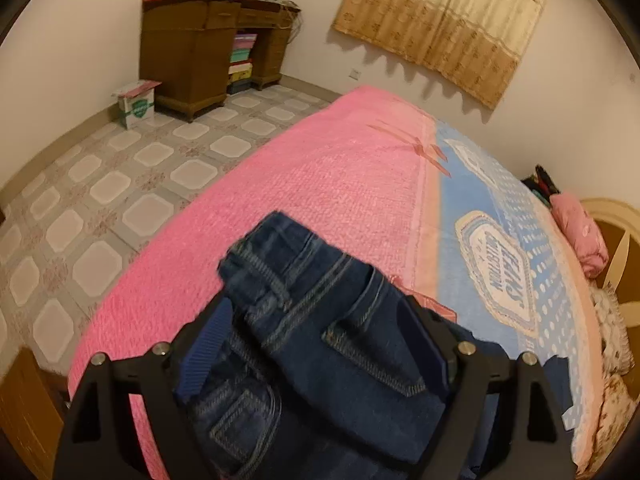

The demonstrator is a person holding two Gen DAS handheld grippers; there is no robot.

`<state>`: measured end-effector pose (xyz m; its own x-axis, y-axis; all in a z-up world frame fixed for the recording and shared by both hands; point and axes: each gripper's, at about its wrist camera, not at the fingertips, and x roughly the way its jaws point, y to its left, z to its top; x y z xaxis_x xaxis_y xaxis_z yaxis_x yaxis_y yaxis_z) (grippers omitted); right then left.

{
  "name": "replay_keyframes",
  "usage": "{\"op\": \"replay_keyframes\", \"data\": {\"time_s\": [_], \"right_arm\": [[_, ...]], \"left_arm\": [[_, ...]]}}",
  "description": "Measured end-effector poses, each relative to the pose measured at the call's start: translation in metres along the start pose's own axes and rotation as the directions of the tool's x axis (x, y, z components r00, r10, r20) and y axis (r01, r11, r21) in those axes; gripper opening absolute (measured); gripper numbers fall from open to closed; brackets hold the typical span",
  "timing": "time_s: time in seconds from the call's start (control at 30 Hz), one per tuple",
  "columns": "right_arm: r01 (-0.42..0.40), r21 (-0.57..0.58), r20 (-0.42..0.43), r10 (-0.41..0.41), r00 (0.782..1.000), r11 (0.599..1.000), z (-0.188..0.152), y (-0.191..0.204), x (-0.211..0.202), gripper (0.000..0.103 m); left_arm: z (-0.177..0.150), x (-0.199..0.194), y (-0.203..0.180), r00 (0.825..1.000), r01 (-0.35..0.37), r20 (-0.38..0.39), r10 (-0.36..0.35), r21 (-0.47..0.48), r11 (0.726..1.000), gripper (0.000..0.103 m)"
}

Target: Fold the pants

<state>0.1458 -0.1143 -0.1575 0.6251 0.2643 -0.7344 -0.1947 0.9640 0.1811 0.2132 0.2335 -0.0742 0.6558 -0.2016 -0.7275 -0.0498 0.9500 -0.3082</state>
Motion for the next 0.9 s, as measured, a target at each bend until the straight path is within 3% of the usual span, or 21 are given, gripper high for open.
{"op": "replay_keyframes", "data": {"time_s": [0.07,0.1,0.13,0.2,0.27,0.4,0.53,0.6,0.63,0.67,0.73,0.83,0.9], "right_arm": [[-0.022,0.034,0.04,0.021,0.999,0.999,0.003,0.0,-0.017,0.023],[-0.045,0.066,0.072,0.04,0.997,0.997,0.002,-0.003,-0.028,0.033],[-0.072,0.11,0.115,0.059,0.992,0.991,0.002,-0.007,-0.041,0.055],[-0.083,0.171,0.173,0.053,0.983,0.982,-0.001,-0.01,-0.057,0.078],[-0.073,0.199,0.207,0.031,0.978,0.977,-0.004,-0.012,-0.069,0.078],[-0.061,0.22,0.171,0.023,0.985,0.974,-0.009,-0.009,-0.073,0.078],[-0.046,0.244,0.136,0.013,0.991,0.969,-0.02,-0.017,-0.077,0.078],[-0.028,0.288,0.128,-0.009,0.992,0.957,-0.029,-0.028,-0.085,0.078],[-0.019,0.327,0.128,-0.024,0.992,0.945,-0.033,-0.038,-0.09,0.078],[-0.012,0.37,0.132,-0.04,0.991,0.929,-0.036,-0.05,-0.095,0.078],[0.007,0.466,0.144,-0.083,0.986,0.885,-0.046,-0.079,-0.111,0.078],[0.023,0.596,0.164,-0.15,0.975,0.802,-0.051,-0.133,-0.137,0.078],[0.005,0.658,0.195,-0.177,0.965,0.753,-0.048,-0.167,-0.152,0.078]], "left_arm": [[-0.014,0.001,0.008,1.0,-0.012,-0.004,0.012,-0.023,1.0,0.09],[-0.021,0.006,0.012,1.0,-0.019,-0.01,0.018,-0.036,0.999,0.09],[-0.025,0.011,0.014,1.0,-0.021,-0.02,0.021,-0.047,0.999,0.091],[-0.029,0.028,0.022,0.999,-0.007,-0.054,0.002,-0.096,0.995,0.091],[-0.026,0.046,0.026,0.998,0.01,-0.062,-0.019,-0.138,0.99,0.091],[-0.017,0.081,0.036,0.997,-0.011,-0.078,-0.007,-0.231,0.973,0.09],[-0.011,0.098,0.036,0.999,0.004,-0.04,-0.016,-0.282,0.959,0.089],[-0.01,0.098,0.035,0.999,0.027,-0.019,-0.034,-0.294,0.955,0.078],[-0.01,0.096,0.037,0.999,0.039,-0.011,-0.045,-0.301,0.953,0.064],[-0.011,0.09,0.04,0.999,0.048,-0.001,-0.051,-0.316,0.948,0.037],[-0.011,0.078,0.049,0.991,0.135,0.042,-0.128,-0.358,0.924,0.021],[-0.011,0.057,0.055,0.964,0.265,0.127,-0.234,-0.381,0.886,0.017],[-0.01,0.047,0.047,0.963,0.268,0.132,-0.237,-0.338,0.902,0.017]]}}
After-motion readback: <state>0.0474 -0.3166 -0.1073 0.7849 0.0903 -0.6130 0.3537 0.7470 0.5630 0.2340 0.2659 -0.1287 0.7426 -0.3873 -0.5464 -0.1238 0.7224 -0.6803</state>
